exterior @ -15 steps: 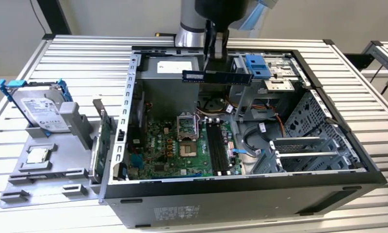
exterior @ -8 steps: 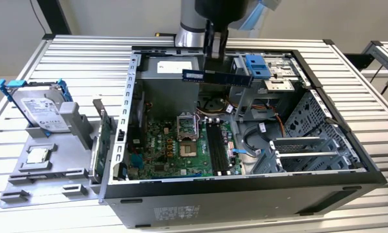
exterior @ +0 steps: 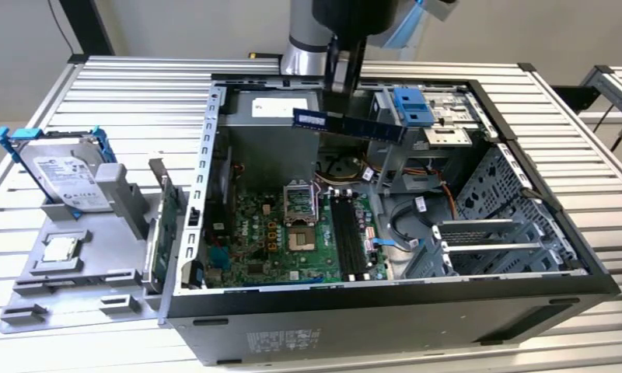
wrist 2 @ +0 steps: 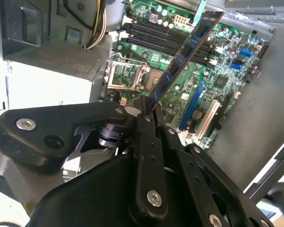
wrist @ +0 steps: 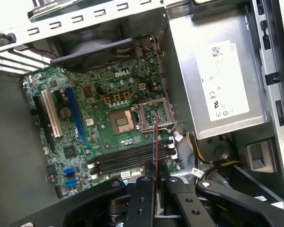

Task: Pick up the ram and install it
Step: 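Insert the ram into the slot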

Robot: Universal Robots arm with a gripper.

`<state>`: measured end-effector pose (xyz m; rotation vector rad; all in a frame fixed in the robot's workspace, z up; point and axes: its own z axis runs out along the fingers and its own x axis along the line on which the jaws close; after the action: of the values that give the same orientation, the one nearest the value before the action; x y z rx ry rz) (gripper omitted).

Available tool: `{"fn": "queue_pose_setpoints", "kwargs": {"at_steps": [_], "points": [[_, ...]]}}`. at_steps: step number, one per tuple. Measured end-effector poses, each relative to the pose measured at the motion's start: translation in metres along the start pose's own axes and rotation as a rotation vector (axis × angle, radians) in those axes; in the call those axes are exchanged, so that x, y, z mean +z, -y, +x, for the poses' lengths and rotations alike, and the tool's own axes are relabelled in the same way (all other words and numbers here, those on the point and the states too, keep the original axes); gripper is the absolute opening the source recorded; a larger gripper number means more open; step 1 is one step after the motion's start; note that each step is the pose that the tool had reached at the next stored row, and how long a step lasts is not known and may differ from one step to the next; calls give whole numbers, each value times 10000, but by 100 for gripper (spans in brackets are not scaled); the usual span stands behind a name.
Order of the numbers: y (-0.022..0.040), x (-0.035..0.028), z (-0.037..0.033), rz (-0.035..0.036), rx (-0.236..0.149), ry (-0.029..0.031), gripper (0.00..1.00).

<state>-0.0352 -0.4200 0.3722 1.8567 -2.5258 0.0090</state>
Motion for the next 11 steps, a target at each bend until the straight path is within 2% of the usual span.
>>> {"fn": "queue_pose_setpoints", "kwargs": {"at_steps": [11], "points": [[0, 0, 0, -13, 1557, 0, 0]]}}
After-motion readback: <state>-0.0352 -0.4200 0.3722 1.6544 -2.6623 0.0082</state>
